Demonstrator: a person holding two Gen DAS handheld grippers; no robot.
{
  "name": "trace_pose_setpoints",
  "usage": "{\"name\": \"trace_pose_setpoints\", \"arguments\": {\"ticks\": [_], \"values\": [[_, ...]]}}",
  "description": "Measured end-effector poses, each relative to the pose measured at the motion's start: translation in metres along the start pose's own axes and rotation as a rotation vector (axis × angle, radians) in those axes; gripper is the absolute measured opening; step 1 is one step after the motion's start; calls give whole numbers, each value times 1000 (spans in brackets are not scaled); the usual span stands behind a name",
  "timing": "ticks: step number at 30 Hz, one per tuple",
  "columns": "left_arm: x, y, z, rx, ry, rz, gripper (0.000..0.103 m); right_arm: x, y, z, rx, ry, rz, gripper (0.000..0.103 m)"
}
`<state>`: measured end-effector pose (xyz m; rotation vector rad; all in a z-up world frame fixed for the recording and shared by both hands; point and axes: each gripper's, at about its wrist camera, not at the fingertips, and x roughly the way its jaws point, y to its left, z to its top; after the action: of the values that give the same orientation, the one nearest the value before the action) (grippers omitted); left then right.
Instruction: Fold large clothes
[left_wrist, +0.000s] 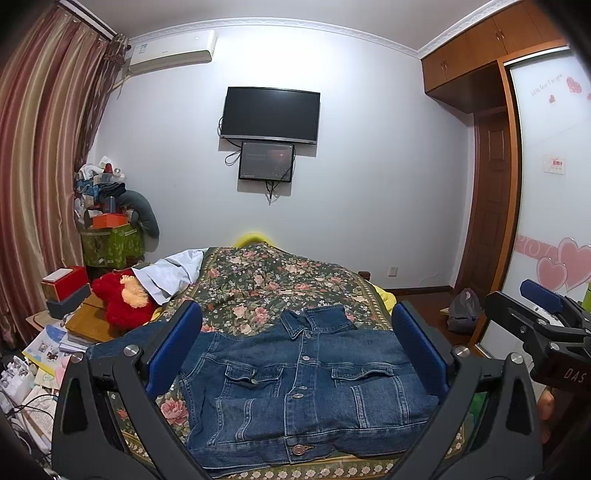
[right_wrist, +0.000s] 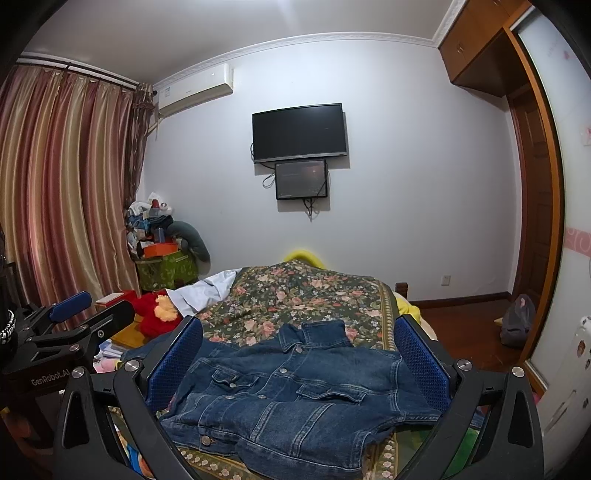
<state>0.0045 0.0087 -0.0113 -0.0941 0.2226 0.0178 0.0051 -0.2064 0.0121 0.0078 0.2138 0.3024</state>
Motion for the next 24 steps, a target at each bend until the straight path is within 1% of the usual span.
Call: {"name": "trace_pose_setpoints", "arguments": {"ticks": [24], "values": [[1,-1,1,-6,-3,7,103,1,-2,1,2,-3,0,103]]}}
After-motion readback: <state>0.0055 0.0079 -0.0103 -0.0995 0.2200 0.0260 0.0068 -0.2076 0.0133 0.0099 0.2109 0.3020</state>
